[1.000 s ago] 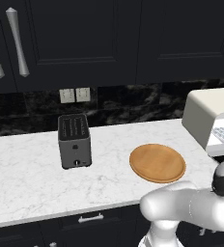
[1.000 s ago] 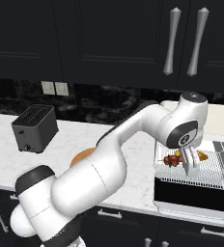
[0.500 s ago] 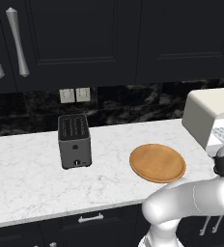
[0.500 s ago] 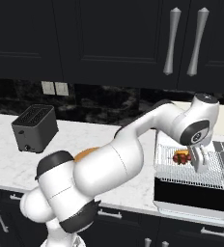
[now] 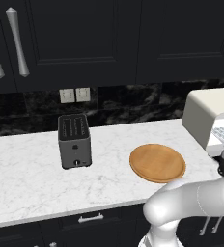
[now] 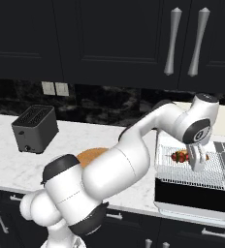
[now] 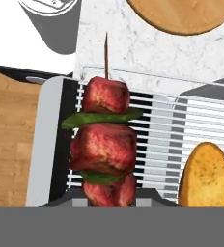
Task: Pick up the kebab skewer and baguette bread, and place them inside the toaster oven. Close the toaster oven door and start by setting the timer.
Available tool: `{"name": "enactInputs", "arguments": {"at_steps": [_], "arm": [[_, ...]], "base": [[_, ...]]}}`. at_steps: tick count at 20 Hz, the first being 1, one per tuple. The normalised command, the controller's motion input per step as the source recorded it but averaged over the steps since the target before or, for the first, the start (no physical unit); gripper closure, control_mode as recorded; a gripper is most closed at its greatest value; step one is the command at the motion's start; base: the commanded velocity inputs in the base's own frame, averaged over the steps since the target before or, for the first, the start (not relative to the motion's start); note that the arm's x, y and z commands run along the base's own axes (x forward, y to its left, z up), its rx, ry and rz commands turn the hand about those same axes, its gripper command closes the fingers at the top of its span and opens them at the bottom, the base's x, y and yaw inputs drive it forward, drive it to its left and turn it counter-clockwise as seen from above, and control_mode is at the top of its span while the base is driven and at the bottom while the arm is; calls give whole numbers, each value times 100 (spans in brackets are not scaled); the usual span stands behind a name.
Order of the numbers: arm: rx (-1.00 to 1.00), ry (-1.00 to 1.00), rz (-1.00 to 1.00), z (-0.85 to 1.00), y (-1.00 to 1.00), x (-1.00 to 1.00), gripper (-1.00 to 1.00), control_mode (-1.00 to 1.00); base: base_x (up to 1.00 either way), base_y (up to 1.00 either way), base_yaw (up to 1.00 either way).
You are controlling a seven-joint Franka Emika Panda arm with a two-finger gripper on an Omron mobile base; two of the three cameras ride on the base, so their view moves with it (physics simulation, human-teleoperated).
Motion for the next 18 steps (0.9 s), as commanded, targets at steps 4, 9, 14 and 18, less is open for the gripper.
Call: {"name": "enactInputs", "arguments": {"at_steps": [4,9,14,18], "arm": [[-1,-4,0,-55,-1,0,100,-100],[0,-1,-1,-16,-32,1,100,-100],[0,0,-6,2,-7,23,100,-100],[0,0,-3,0,0,43,100,-100]], "base": [[0,0,0],[0,0,0],[0,0,0],[0,0,0]]}}
